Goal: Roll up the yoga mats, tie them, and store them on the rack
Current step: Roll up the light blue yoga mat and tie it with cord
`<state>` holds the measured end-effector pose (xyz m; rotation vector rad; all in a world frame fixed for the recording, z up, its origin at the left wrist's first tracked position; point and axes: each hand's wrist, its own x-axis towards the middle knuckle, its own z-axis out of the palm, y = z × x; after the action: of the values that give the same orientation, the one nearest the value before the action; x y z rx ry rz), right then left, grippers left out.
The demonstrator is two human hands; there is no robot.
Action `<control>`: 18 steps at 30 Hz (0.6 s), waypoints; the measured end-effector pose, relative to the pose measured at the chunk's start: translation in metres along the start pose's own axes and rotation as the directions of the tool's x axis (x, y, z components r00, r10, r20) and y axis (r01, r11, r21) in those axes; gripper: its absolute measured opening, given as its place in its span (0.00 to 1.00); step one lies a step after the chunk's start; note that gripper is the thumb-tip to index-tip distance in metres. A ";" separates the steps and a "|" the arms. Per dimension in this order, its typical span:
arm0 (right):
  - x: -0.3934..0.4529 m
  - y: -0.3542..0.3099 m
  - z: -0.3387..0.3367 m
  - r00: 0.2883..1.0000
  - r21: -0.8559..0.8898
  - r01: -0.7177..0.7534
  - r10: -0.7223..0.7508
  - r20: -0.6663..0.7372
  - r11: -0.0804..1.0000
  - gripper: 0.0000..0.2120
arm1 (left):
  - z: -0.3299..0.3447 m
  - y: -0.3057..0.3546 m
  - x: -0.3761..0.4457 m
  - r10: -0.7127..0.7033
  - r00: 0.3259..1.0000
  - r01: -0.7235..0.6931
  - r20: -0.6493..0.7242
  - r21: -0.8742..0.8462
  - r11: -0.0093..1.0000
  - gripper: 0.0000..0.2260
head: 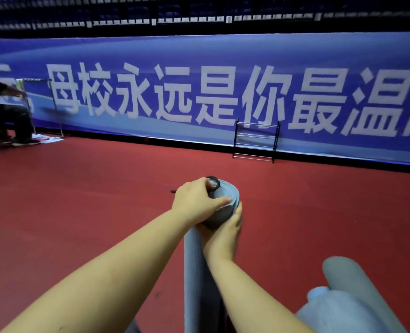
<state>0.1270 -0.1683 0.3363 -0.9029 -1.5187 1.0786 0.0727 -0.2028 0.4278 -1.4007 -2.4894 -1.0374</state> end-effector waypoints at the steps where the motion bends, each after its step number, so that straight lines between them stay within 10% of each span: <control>1: -0.002 0.002 -0.003 0.999 -0.044 0.012 -0.010 0.048 0.999 0.43 | 0.002 0.002 -0.001 0.001 1.000 -0.001 -0.001 0.023 1.000 0.24; 9: -0.022 0.004 -0.014 0.986 -0.060 0.095 -0.086 0.141 0.994 0.43 | 0.004 0.004 -0.008 0.008 1.000 -0.008 0.015 -0.037 0.999 0.28; 18: 0.009 -0.007 -0.049 0.965 0.002 0.190 -0.187 0.182 0.982 0.20 | -0.005 -0.008 -0.004 0.035 0.999 -0.034 0.041 -0.024 0.999 0.17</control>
<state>0.1733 -0.1536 0.3497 -0.6681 -1.7284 1.0325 0.0677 -0.2117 0.4264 -1.4807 -2.4801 -1.0453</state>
